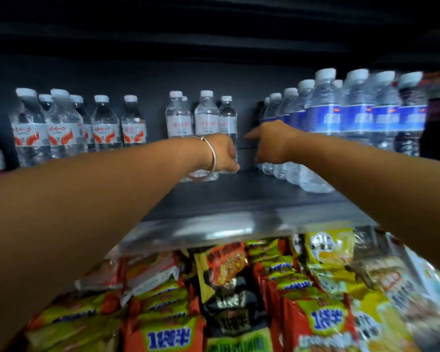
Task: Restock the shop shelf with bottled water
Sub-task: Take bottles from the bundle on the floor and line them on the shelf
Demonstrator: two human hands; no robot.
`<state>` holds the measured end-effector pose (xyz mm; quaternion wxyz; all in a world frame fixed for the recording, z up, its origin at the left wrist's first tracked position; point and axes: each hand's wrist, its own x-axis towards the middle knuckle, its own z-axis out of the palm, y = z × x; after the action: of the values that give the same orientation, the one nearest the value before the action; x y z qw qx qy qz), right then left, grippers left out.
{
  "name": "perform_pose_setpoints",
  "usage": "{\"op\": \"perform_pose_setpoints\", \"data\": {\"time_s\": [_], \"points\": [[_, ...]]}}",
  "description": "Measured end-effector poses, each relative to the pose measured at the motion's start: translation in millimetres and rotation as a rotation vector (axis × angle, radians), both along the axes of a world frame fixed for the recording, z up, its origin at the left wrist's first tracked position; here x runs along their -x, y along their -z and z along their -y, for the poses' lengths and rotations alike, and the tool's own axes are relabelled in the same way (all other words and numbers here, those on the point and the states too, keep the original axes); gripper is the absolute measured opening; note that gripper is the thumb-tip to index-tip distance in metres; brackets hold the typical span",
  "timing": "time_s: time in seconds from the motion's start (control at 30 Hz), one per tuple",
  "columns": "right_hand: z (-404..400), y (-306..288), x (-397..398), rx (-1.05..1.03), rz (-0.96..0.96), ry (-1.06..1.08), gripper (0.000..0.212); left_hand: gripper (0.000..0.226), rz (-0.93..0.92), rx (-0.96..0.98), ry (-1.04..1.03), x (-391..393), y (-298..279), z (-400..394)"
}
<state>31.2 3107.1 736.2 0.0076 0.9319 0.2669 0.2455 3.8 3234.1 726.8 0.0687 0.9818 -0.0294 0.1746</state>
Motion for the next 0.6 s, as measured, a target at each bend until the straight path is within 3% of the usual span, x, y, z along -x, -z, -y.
{"op": "perform_pose_setpoints", "data": {"time_s": [0.3,0.6], "points": [[167,82,73,-0.010,-0.107,0.156,0.046,0.050,-0.033,0.065,0.192,55,65,164],[265,256,64,0.016,-0.423,0.267,0.036,0.053,-0.335,0.020,0.310,33,246,265]]}}
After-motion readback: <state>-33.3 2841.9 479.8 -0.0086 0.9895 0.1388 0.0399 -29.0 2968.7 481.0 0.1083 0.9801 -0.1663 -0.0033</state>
